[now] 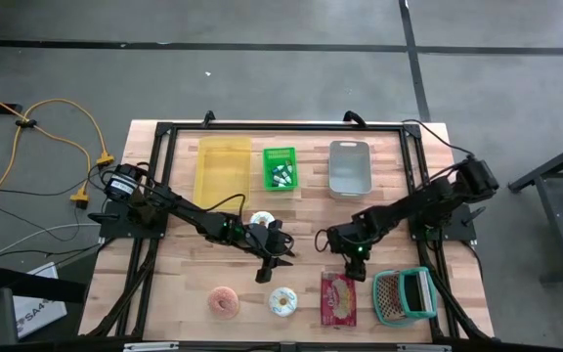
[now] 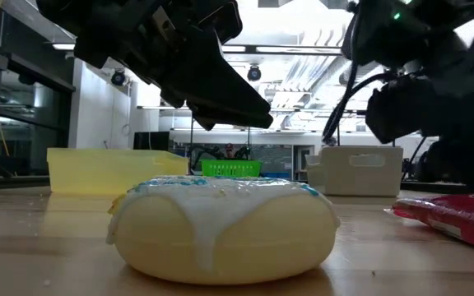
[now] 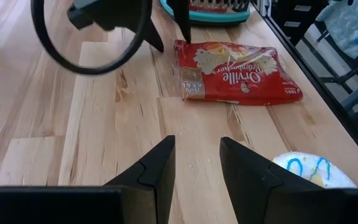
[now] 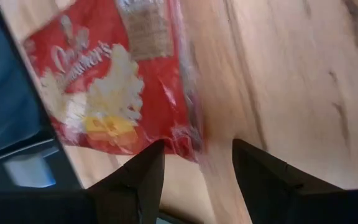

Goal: Pick & Place Food Item
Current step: Put the popcorn bag into the yellow bin

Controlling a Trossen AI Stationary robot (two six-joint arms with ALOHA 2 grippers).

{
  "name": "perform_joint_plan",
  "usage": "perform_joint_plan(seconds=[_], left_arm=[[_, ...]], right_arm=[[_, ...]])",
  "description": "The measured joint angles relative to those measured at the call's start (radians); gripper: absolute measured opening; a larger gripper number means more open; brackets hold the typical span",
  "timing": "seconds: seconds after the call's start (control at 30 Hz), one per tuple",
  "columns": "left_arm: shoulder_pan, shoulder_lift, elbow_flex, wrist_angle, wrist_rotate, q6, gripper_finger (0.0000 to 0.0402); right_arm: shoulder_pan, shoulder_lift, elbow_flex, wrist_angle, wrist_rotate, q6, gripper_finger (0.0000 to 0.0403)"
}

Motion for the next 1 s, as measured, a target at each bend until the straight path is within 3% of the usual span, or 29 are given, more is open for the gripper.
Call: perform_joint_plan(seconds=[1.0], left_arm=[[0.000, 0.000, 0.000, 0.053, 0.000, 0.000, 0.0122]], right_arm=[[-0.006, 0.016, 0.000, 0.057, -0.058, 0.025, 0.0175]])
